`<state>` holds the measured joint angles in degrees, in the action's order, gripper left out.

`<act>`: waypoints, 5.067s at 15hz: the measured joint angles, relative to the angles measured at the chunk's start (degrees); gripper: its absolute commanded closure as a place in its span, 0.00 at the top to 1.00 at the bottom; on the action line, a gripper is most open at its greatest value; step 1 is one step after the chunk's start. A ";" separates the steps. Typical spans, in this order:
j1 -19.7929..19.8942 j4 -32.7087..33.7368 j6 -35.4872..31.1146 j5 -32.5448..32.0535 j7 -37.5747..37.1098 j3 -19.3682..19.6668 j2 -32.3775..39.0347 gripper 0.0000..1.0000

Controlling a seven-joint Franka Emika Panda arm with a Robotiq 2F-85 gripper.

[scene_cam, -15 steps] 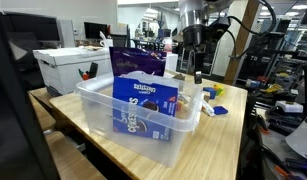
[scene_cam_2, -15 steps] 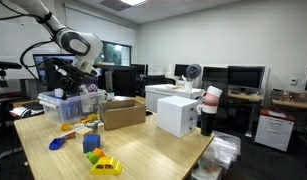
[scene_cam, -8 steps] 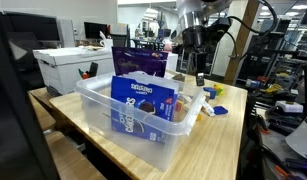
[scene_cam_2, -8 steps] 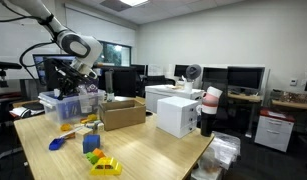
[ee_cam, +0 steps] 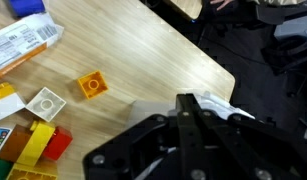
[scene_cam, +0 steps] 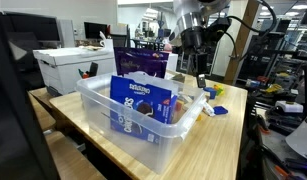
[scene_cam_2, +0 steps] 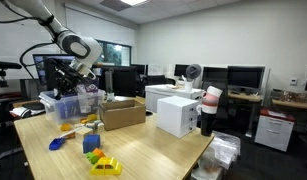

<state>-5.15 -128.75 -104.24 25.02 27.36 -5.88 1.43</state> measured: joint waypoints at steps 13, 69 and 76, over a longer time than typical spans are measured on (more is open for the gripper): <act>-0.09 5.03 -0.23 -4.36 -1.75 0.58 0.66 0.67; -8.59 4.27 -25.20 3.07 0.21 -11.82 6.64 0.01; -8.59 6.46 -29.87 3.05 1.22 -13.32 9.33 0.02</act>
<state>-13.73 -122.30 -134.11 28.07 28.58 -19.19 10.76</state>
